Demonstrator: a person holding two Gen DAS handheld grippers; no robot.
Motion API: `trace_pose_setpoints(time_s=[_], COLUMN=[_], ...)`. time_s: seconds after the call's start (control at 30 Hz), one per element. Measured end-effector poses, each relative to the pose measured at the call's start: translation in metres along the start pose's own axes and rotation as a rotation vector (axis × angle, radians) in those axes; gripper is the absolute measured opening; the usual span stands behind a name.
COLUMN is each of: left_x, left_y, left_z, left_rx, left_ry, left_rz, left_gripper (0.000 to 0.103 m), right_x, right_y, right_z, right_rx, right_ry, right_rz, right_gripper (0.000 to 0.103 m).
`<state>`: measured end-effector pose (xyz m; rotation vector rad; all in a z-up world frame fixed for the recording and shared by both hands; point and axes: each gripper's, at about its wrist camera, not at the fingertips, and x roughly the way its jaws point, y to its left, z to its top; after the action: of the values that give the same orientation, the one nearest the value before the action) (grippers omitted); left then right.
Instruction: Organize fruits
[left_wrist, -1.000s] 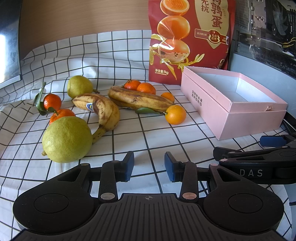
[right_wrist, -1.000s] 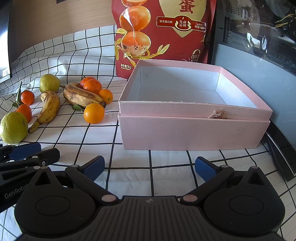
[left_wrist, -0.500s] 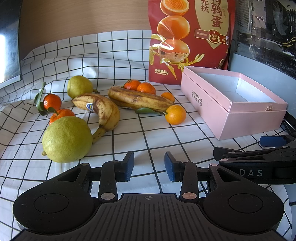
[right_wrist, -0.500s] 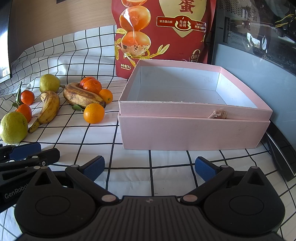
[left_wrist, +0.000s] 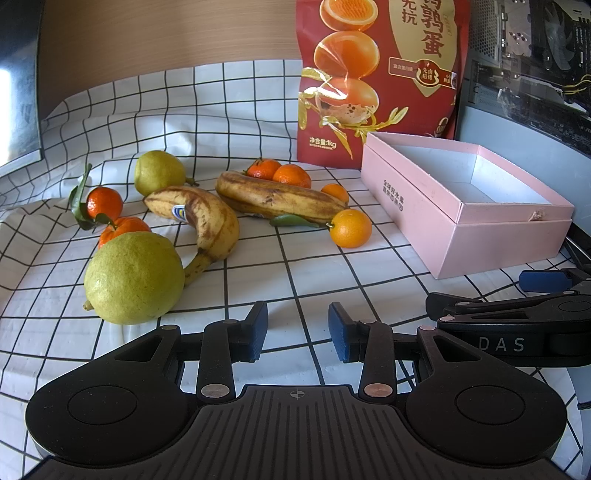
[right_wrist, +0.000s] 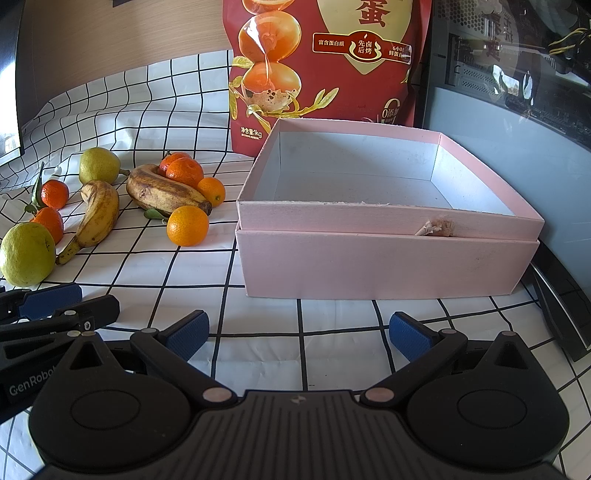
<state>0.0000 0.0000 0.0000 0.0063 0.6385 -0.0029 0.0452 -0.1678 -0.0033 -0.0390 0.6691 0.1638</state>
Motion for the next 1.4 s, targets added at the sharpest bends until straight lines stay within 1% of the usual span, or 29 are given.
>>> trace_pose_setpoints(time_s=[1.13,1.23,1.27,1.33,1.4], left_x=[-0.0003,-0.0001,-0.0002,0.0024,-0.0031], left_y=[-0.0001,0.0017,0.0025,0.0023,0.0047], left_z=[-0.0001,0.0002,0.0003,0.0002,-0.0011], left_rx=[0.003,-0.008,-0.011,-0.004,0.018], left_ry=[0.0,0.0,0.0,-0.001,0.014], left_rz=[0.002,-0.008,-0.012,-0.017,-0.04], left_gripper=[0.041,0.041,0.041,0.041,0.041], right_x=[0.0011,0.0017,0.0014,0.0021,0.0043], right_y=[0.0004,0.0005,0.0001,0.0002,0.0033], right_z=[-0.0023,-0.004,-0.0033,0.0029,0.0059], right_rx=[0.0,0.001,-0.005,-0.019,-0.016], right_ry=[-0.001,0.001,0.015,0.081,0.144], right_rz=[0.0,0.002,0.012,0.03,0.027], right_gripper=[0.103,0.103,0.103,0.103,0.103])
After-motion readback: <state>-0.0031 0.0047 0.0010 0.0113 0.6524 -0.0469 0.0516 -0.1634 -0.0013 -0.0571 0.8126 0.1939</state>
